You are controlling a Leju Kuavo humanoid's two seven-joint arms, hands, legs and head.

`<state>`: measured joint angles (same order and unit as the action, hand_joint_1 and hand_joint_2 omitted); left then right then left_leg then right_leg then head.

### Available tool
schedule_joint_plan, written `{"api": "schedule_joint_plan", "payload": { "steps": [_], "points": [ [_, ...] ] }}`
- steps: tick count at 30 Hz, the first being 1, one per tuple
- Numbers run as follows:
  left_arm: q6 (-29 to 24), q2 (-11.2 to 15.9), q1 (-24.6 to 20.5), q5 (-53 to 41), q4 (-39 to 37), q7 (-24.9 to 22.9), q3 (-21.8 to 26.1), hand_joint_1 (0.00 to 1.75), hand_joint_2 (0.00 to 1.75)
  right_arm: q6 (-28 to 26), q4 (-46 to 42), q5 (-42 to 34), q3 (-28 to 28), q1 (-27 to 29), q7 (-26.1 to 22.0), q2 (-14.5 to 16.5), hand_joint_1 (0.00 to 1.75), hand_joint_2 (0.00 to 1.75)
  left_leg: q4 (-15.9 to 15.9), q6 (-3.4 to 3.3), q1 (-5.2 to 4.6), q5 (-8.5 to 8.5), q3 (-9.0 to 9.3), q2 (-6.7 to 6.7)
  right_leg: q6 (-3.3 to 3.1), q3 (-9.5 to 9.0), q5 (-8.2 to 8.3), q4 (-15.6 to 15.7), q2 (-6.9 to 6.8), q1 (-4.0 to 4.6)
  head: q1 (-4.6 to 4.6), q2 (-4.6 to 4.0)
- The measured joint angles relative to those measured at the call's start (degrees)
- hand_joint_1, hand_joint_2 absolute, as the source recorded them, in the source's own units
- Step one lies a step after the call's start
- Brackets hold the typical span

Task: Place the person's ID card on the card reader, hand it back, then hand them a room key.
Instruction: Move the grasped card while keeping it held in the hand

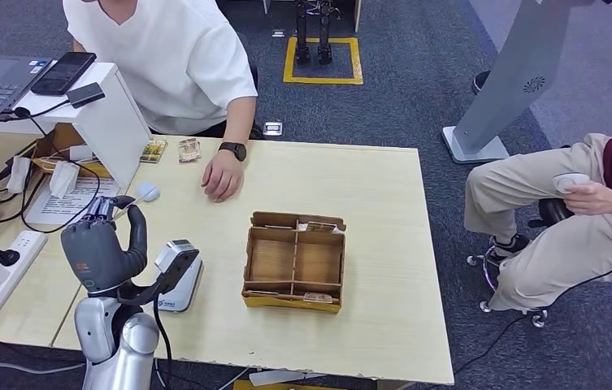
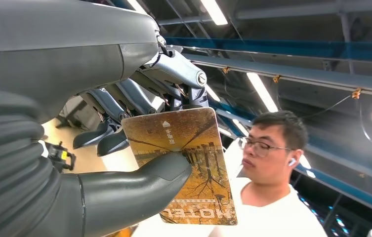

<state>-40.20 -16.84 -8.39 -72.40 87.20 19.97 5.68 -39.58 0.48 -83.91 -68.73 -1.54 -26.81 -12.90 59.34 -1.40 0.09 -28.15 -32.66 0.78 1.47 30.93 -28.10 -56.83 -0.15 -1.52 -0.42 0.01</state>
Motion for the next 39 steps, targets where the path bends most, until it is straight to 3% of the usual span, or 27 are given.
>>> {"api": "schedule_joint_plan", "payload": {
  "steps": [15, 26, 39],
  "points": [
    [0.0, 0.01, 1.44, -5.16, -1.7, -2.61, 4.12, 1.75, 1.75, 0.0, 0.0, 0.34, 2.41, 0.68, -0.36, 0.58, 0.0, 1.75, 0.0, 0.0, 0.0, 0.0, -0.03, 0.03, 0.0, 0.0, 0.0, 0.0, -0.03, 0.0, -0.01, 0.0],
    [0.0, 0.28, 5.41, -12.95, -12.15, -6.82, 4.41, 1.75, 1.75, -0.01, 0.0, 0.24, 2.98, 0.9, -0.34, 0.79, 0.0, 1.75, 0.0, 0.0, 0.0, 0.0, -0.07, 0.03, 0.01, 0.04, -0.01, 0.01, -0.04, 0.0, 0.0, 0.01],
    [-0.1, 0.47, 6.22, -15.73, -20.73, -10.39, 4.4, 1.75, 1.75, 0.0, 0.0, 0.07, 4.09, 0.93, -0.6, 0.81, 0.0, 1.75, 0.0, 0.0, 0.0, 0.0, -0.05, 0.03, 0.01, 0.03, -0.01, 0.01, -0.04, 0.0, -0.01, 0.0]
  ]
}}
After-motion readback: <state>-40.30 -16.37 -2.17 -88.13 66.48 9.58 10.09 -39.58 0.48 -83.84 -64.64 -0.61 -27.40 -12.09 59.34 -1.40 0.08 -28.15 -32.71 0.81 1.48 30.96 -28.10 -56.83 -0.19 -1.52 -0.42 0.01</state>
